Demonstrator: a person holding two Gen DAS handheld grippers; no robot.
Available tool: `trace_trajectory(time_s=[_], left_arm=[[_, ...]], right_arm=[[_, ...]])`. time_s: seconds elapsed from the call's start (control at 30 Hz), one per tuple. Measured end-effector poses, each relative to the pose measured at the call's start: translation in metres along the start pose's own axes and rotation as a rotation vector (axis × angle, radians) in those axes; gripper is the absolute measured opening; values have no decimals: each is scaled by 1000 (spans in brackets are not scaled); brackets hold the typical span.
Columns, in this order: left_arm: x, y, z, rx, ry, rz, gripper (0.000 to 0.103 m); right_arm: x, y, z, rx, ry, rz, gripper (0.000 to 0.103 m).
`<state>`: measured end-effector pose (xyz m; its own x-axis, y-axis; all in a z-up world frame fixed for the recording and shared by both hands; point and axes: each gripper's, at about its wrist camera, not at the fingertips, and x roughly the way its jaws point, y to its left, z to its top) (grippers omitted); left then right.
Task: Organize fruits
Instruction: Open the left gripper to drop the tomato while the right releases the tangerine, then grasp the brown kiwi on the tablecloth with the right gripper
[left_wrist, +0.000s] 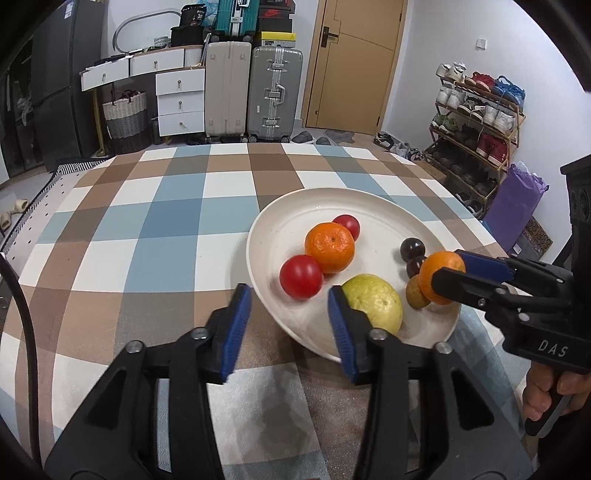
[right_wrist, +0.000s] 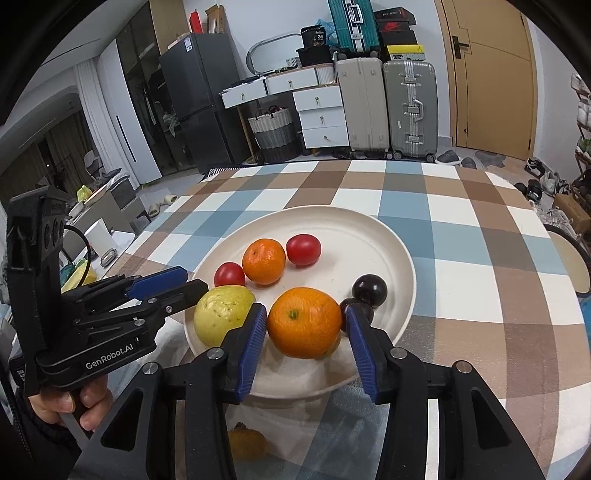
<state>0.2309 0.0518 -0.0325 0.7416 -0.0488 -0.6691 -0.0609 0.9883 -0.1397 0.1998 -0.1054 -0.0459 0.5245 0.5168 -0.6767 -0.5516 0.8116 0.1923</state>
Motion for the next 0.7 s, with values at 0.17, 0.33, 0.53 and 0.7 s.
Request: trace_trajectory(time_s=[0.17,0.33,0.53,0.7], left_arm=[[-13,3,-3,-25,-17,4,80],[-30,-1,-10,-21,-24,12,87],[-50,-10,-23,3,-29,23,102],[-58,-20,-36,38,-3,50,102]], right_arm=[[-12,0,-2,-20,-9,-19,52],[-26,-4,-6,-11,-24,-26,69],[-35,-4,-18,2,2,-15,90],[-33,7,-37,-31,71,-7,93]])
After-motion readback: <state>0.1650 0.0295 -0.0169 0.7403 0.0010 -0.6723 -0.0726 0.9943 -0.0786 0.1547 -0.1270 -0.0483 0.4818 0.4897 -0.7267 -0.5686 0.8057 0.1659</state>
